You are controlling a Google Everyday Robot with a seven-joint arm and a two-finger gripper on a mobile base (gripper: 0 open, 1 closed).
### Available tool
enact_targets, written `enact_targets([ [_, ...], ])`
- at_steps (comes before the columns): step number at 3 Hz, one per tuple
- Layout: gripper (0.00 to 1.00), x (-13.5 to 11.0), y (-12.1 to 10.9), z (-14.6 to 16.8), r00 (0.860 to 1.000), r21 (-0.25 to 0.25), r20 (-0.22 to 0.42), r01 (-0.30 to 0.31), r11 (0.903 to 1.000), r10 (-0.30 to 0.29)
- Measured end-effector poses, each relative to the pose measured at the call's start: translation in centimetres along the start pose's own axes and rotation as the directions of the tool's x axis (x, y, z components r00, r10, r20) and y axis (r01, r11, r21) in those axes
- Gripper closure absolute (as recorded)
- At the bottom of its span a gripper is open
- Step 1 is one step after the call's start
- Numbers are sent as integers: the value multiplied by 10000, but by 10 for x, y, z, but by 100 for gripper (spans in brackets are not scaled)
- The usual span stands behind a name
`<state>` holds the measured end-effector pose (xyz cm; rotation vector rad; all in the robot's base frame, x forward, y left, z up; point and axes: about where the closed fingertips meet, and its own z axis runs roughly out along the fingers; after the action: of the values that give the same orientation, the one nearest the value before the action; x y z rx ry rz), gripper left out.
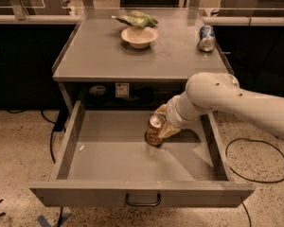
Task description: Pick orange can from top drawer and place on counter
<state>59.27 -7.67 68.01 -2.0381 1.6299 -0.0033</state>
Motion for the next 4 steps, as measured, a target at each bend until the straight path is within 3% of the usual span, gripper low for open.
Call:
enact_targets([
  [2, 100, -18, -26, -52, 9974, 209, -275, 666, 9976, -660],
  [4, 100, -18, -49, -101, 9951, 487, -158, 980, 9940, -974],
])
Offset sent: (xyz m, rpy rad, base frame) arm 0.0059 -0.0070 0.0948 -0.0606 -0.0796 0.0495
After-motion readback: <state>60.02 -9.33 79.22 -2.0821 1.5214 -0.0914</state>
